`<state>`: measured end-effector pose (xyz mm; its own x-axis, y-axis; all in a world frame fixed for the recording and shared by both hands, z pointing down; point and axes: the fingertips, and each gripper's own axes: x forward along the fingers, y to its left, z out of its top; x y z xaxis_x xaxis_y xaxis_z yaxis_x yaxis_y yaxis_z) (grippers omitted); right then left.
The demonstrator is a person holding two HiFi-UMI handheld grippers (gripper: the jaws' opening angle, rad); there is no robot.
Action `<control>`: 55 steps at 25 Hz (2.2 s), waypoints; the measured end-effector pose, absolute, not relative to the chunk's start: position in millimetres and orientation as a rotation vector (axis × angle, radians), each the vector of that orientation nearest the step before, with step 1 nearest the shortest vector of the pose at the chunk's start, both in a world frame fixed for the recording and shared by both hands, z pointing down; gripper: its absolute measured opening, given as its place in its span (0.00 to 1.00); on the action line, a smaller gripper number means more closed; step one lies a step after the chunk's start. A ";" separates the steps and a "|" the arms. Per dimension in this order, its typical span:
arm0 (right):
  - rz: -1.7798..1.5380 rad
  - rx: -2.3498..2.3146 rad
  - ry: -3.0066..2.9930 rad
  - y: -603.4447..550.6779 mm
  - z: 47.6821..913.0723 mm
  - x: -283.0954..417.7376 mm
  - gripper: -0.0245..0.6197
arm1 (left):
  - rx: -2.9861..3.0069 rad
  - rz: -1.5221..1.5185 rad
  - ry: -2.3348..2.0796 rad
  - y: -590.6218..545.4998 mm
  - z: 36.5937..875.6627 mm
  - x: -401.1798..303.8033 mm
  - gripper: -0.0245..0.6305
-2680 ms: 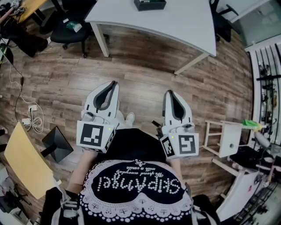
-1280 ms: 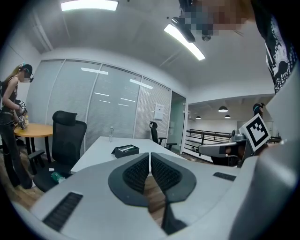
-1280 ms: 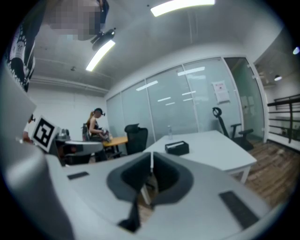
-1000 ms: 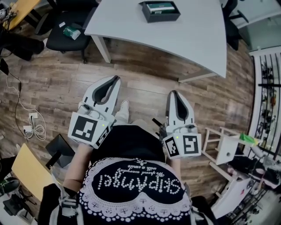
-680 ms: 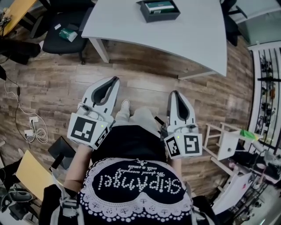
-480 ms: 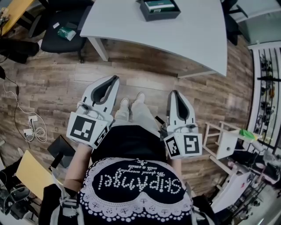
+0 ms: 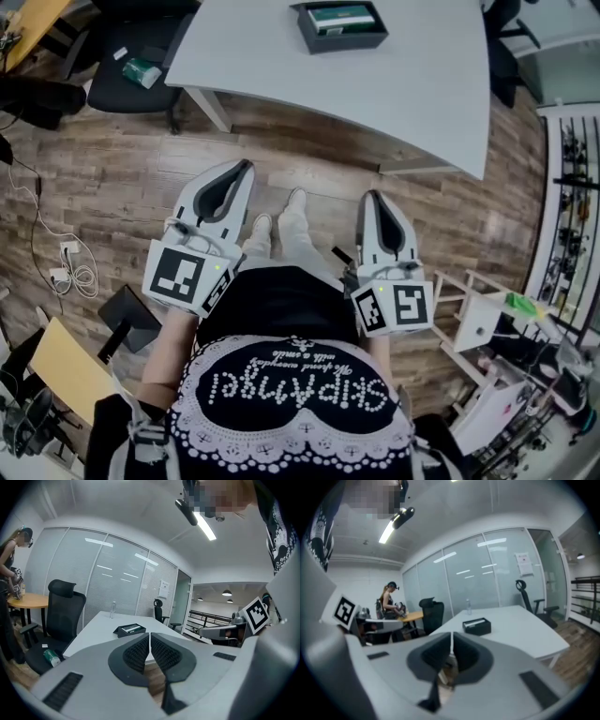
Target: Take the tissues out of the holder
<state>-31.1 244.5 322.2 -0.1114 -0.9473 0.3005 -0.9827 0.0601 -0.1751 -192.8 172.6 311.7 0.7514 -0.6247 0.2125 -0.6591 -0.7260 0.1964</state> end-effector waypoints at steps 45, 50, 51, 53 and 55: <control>0.545 1.971 -2.345 164.1 330.9 103.3 0.09 | 2.702 0.216 -1.193 109.9 300.2 -69.6 0.09; 0.553 1.996 -2.311 156.9 334.4 112.1 0.09 | 2.703 0.217 -1.173 97.7 303.9 -64.4 0.09; 0.556 2.000 -2.304 154.2 334.7 113.6 0.09 | 2.703 0.218 -1.167 94.0 304.4 -63.1 0.09; 0.562 2.005 -2.292 146.9 335.8 116.4 0.10 | 2.703 0.218 -1.157 84.7 305.3 -59.9 0.09; 0.568 2.006 -2.282 136.6 337.4 118.7 0.10 | 2.701 0.216 -1.148 72.8 306.6 -56.7 0.09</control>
<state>118.7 136.6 337.4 -0.1571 -0.9484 0.2755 -0.9669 0.0909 -0.2385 -56.7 72.8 306.6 0.6880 -0.6944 0.2107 -0.7235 -0.6791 0.1244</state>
